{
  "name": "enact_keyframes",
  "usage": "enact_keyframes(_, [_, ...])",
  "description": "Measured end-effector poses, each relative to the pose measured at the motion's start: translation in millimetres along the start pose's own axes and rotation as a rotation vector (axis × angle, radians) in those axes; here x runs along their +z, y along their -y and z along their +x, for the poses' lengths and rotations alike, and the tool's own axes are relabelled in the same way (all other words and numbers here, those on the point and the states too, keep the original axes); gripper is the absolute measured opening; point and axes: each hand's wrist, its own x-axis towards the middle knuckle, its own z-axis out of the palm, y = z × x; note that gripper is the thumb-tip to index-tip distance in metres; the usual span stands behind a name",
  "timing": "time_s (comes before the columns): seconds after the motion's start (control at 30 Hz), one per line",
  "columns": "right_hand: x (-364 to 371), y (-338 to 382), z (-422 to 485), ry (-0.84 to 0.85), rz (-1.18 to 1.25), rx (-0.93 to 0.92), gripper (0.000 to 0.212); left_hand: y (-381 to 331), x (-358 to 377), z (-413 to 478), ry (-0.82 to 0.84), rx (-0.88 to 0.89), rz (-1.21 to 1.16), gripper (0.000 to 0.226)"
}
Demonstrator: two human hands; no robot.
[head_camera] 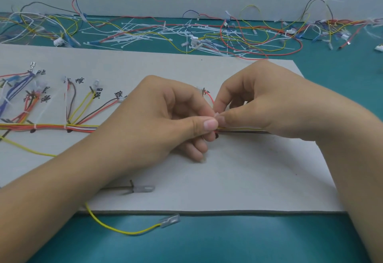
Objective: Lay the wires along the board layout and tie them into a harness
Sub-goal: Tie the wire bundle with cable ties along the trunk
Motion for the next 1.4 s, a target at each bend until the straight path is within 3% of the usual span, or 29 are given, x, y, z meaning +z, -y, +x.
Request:
enact_keyframes(0.23, [-2.9,-3.6,1.5,0.010,0.026,0.030,0.008,1.9,1.5,0.6,-0.080,-0.018,0.033,0.007])
enact_keyframes(1.4, [-6.2,-9.7,2.7,0.108,0.081,-0.056,0.004,7.3,4.4,0.2,-0.095,0.008,0.130,0.011])
